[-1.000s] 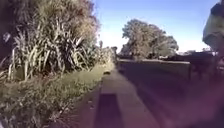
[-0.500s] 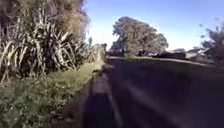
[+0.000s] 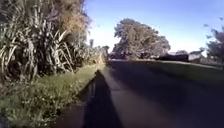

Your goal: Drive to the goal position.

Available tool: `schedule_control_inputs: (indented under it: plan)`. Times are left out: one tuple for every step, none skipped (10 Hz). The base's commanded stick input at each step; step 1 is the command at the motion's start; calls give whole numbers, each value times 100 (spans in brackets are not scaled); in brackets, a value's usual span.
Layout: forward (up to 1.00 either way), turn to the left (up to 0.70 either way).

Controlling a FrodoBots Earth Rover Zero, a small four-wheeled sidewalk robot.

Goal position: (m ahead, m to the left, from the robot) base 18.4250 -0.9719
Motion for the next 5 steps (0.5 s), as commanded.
schedule_control_inputs:
  plan:
    - [100, 0]
    - [100, 0]
    - [100, 0]
    - [100, 0]
    - [100, 0]
